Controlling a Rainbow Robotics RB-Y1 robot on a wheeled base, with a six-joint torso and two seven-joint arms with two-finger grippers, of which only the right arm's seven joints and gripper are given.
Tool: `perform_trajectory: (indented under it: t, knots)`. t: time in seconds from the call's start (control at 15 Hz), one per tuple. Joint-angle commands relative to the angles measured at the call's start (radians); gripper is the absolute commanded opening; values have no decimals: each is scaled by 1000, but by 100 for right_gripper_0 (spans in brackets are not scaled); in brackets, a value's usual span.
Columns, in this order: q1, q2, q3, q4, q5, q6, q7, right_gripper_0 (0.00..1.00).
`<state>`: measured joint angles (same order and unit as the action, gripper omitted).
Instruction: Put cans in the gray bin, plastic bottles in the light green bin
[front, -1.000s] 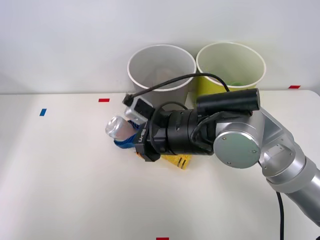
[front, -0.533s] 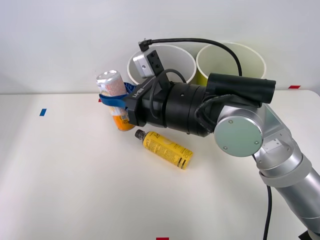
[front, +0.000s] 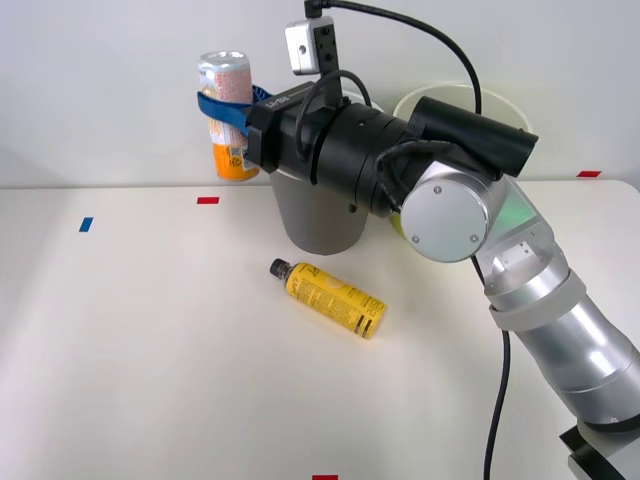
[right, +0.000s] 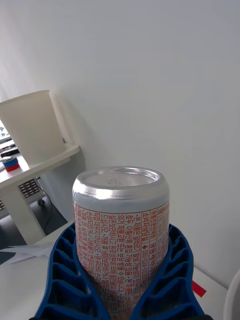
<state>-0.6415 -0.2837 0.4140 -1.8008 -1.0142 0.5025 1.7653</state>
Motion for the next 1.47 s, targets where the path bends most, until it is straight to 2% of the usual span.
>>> perform_trajectory:
  t: [0.07, 0.27, 0.47, 0.8, 1.4, 1.47]
  knots:
    - [-49, 11, -52, 75, 2, -27, 6, 0]
    - [-83, 20, -87, 156, 16, -71, 22, 0]
    - [-101, 28, -106, 224, 98, -105, 29, 0]
    - [-156, 54, -109, 363, 100, -170, 37, 0]
    - [-161, 29, -107, 365, 134, -170, 52, 1]
    - [-161, 28, -107, 365, 134, -170, 54, 32]
